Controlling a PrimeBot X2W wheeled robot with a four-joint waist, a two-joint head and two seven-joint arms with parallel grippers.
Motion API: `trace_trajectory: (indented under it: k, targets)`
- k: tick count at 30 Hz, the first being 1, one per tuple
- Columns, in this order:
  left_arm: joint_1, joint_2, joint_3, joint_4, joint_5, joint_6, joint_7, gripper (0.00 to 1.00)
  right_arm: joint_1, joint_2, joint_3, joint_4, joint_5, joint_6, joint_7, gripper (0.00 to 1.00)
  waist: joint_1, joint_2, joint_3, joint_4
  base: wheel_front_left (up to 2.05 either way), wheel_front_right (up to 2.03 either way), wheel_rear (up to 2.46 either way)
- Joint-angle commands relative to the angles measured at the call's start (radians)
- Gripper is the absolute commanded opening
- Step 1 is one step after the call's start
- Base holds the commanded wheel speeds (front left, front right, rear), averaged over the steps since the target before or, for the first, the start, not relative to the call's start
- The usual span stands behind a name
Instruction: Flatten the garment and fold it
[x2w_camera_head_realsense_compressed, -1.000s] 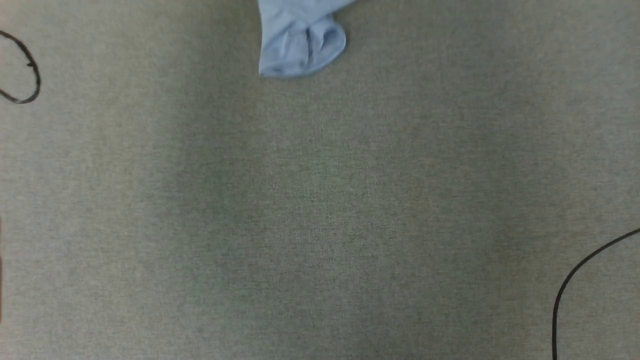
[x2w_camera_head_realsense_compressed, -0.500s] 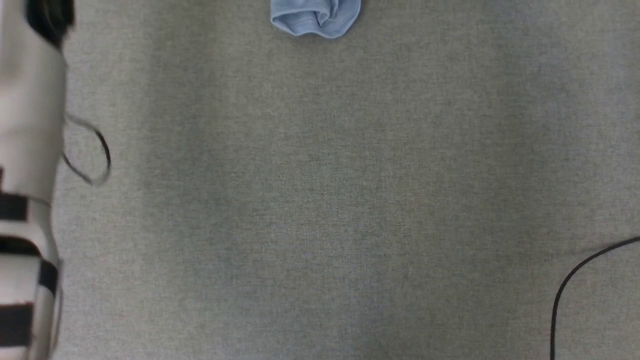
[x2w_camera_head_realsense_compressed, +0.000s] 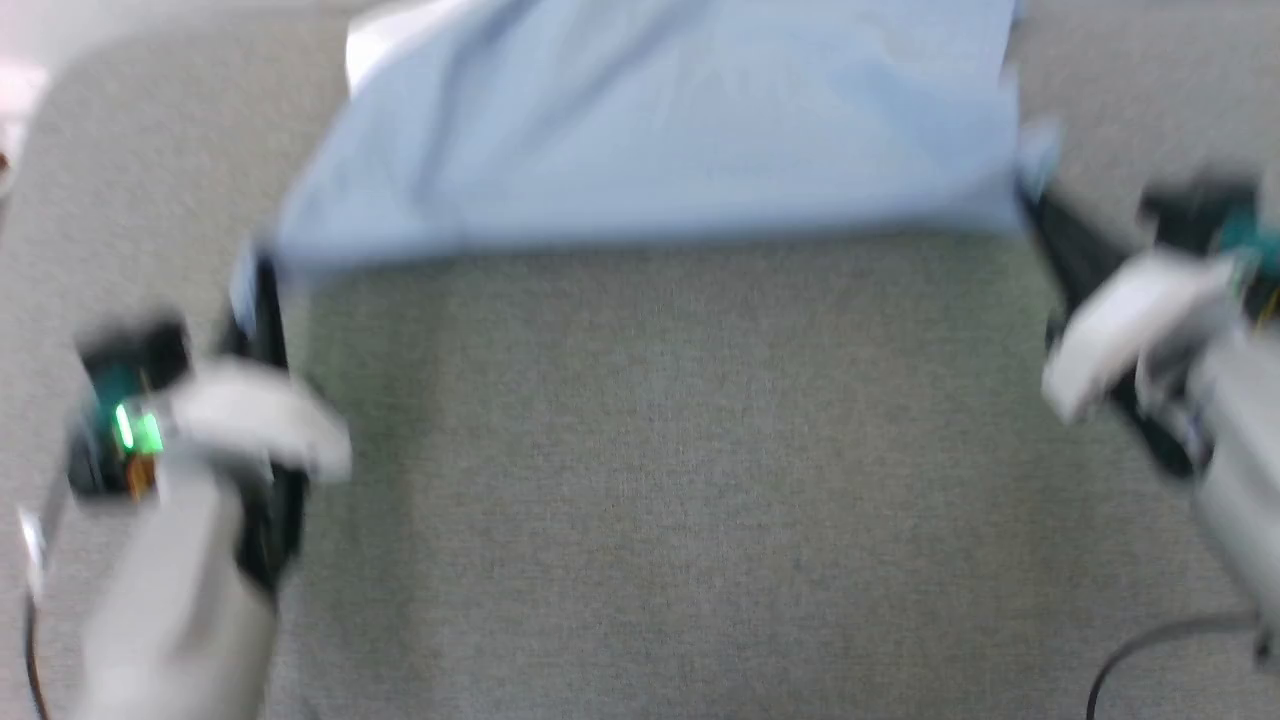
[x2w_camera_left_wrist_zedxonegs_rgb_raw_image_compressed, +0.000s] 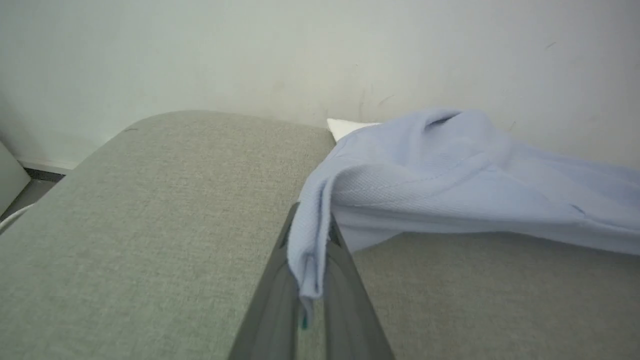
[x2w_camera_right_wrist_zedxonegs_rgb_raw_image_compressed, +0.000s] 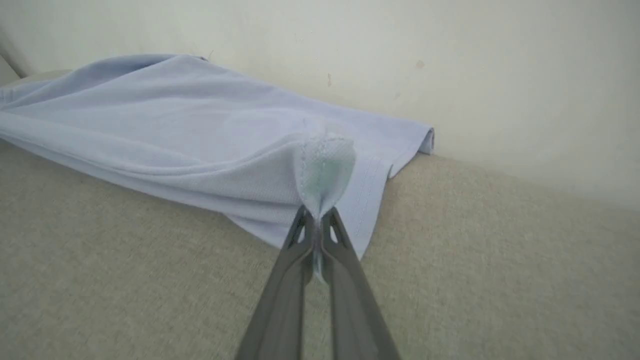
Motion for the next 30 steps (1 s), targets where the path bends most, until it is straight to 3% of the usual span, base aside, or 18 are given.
trace_trajectory:
  k: [1, 7, 13, 17, 21, 26, 30]
  targets:
    - [0.073, 0.009, 0.005, -0.047, -0.007, 0.023, 0.003, 0.0, 0.061, -0.021, -0.013, -0.027, 0.007, -0.003, -0.008, 0.0, 0.0003, -0.0001, -0.102, 0.005, 0.0, 0.0, 0.0]
    - [0.333, 0.04, 0.003, -0.268, -0.019, 0.096, 0.081, 0.0, 0.295, -0.062, -0.104, -0.161, -0.009, -0.003, 0.0, 0.0, 0.0003, -0.0001, -0.174, 0.005, 0.0, 0.0, 0.0]
    - [0.604, 0.078, 0.03, -0.538, -0.037, 0.213, 0.18, 0.0, 0.595, -0.061, -0.329, -0.375, -0.086, -0.003, 0.101, 0.0, 0.0003, -0.0001, -0.229, -0.001, 0.0, 0.0, 0.0]
    - [0.73, 0.098, 0.035, -0.685, -0.034, 0.276, 0.235, 0.0, 0.8, 0.003, -0.511, -0.566, -0.17, -0.003, 0.215, 0.0, 0.0003, -0.0001, -0.245, 0.005, 0.0, 0.0, 0.0]
    - [0.805, 0.115, 0.036, -0.794, -0.032, 0.323, 0.287, 0.0, 0.988, 0.11, -0.656, -0.782, -0.239, -0.003, 0.357, 0.0, 0.0003, -0.0001, -0.251, 0.015, 0.0, 0.0, 0.0]
    - [0.854, 0.141, 0.051, -0.893, -0.031, 0.366, 0.341, 0.0, 1.142, 0.212, -0.751, -0.995, -0.292, -0.003, 0.524, 0.0, 0.0003, -0.0001, -0.254, 0.014, 0.0, 0.0, 0.0]
    - [0.809, 0.161, 0.046, -0.919, -0.029, 0.358, 0.371, 0.0, 1.128, 0.237, -0.788, -1.063, -0.329, -0.003, 0.59, 0.0, 0.0003, -0.0001, -0.241, 0.003, 0.0, 0.0, 0.0]
